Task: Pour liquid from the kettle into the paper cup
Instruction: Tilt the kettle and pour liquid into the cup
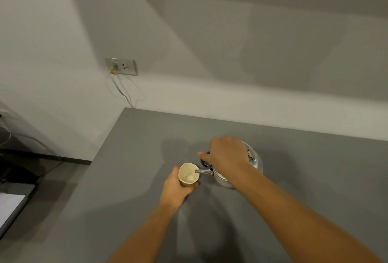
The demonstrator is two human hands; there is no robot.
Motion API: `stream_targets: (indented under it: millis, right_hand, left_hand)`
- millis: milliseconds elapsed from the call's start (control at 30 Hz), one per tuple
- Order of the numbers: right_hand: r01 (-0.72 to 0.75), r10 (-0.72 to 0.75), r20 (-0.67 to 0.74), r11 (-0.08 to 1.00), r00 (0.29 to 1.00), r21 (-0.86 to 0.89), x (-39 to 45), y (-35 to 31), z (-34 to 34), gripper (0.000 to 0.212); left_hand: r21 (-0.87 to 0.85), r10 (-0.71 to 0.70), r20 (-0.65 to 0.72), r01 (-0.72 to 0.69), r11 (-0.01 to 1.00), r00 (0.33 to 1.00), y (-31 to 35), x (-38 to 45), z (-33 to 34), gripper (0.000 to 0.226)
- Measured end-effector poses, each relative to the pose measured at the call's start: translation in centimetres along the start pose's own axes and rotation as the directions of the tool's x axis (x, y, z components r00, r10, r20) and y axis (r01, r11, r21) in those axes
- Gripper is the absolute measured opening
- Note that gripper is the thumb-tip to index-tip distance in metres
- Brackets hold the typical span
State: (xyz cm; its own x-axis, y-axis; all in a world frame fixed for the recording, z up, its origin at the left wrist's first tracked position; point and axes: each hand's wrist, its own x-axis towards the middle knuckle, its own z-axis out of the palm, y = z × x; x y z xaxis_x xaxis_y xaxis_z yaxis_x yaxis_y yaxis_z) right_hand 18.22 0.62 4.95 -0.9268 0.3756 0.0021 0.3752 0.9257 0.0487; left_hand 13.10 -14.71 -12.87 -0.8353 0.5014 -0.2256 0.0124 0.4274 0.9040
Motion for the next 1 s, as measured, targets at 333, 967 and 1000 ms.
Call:
stream_targets:
  millis: [333,967,1000]
  right_hand:
    - [0.045,-0.047,-0.043,0.998,0.998,-0.052,-0.2,-0.8,-0.3,0.050]
    - [0.036,-0.038,-0.068,0.999,0.997,-0.028,-0.3,-1.2,-0.4,0.051]
    - [0.036,-0.038,-0.069,0.999,0.997,-0.028,-0.3,-1.3,-0.4,0.051]
  left_hand:
    - [0.025,-0.003,0.000,0.003,1.000,1.000,0.0,0.1,0.1,0.059]
    - [0.022,-0.006,-0.009,0.006,1.000,1.000,-0.3,0.1,0.2,0.061]
    - [0.023,-0.006,-0.010,0.006,1.000,1.000,-0.3,0.1,0.2,0.061]
